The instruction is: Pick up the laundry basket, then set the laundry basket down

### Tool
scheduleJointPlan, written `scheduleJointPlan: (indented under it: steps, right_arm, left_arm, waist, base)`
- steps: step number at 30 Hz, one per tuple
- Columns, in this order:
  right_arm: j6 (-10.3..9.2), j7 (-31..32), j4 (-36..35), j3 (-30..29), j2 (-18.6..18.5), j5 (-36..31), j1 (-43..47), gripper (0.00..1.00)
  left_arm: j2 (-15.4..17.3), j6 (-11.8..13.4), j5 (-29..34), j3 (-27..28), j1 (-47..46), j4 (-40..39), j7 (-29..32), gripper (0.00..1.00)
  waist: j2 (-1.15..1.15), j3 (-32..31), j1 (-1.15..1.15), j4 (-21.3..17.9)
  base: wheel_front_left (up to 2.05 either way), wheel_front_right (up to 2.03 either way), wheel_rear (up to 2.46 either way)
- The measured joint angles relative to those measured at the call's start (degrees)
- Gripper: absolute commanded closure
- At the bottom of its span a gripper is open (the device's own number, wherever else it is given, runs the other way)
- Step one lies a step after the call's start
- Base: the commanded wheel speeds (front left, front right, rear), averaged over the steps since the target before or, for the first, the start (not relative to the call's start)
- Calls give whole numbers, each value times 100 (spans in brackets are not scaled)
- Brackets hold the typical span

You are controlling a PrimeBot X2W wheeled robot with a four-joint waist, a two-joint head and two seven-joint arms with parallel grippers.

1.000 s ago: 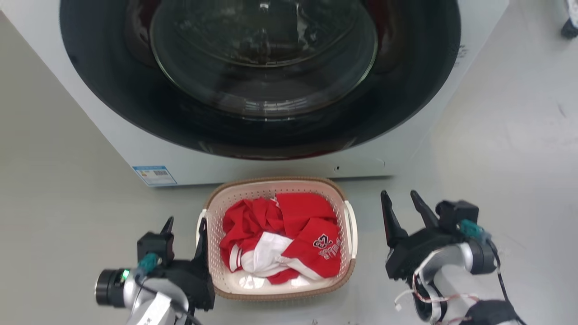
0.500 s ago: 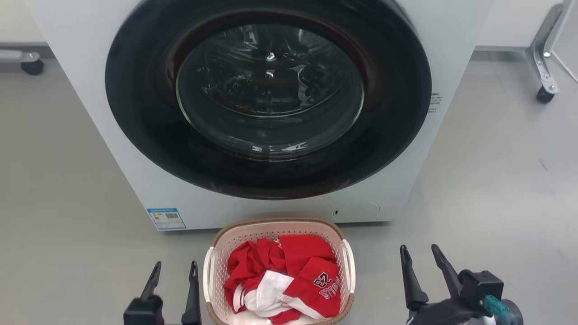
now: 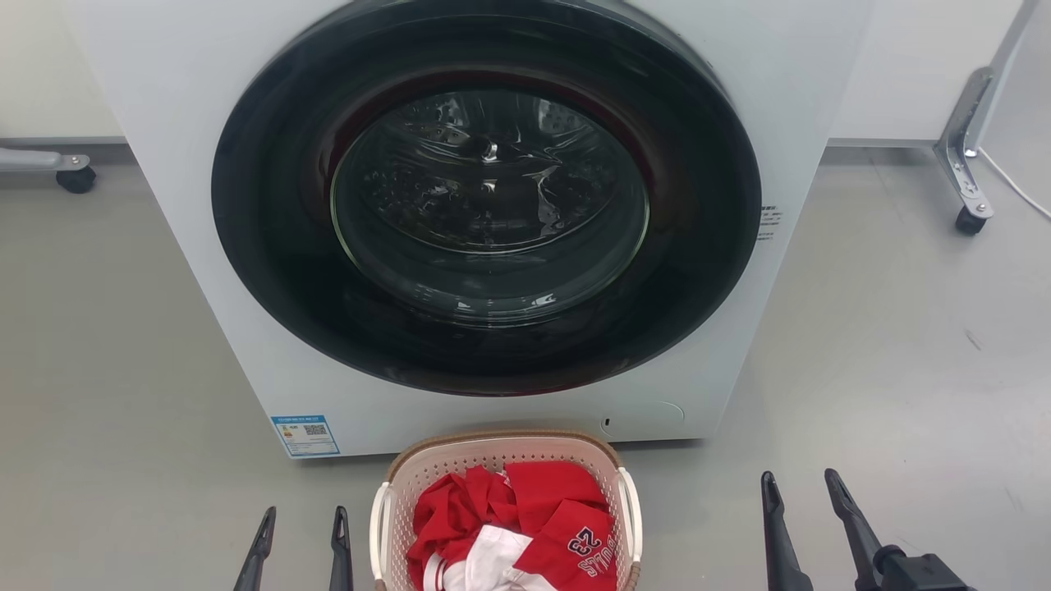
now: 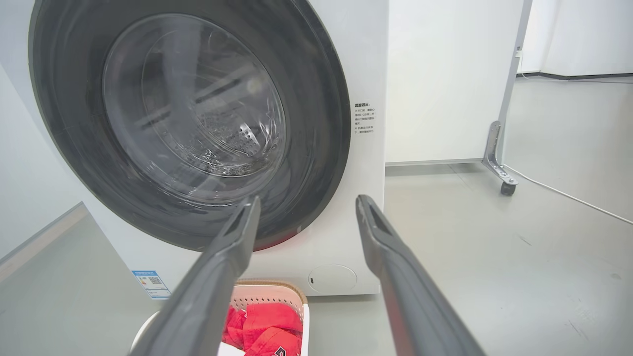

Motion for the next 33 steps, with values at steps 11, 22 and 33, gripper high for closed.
scheduleJointPlan:
  steps: [11, 22, 33]
  right_arm:
    - [0, 0, -476, -147, 119, -350, 120, 0]
    - [0, -25, -757, -227, 176, -479, 233, 0]
    - [0, -25, -833, -281, 224, -590, 233, 0]
  left_arm:
    - [-64, 0, 108, 123, 97, -288, 0, 0]
    - [-98, 0, 169, 136, 101, -441, 0, 0]
    - [-101, 0, 207, 123, 112, -511, 0, 0]
  waist:
    - [1, 41, 1, -23]
    - [1, 78, 2, -44]
    - [1, 99, 1, -54]
  base:
    - [0, 0, 0]
    - [0, 0, 0]
    - [0, 0, 0]
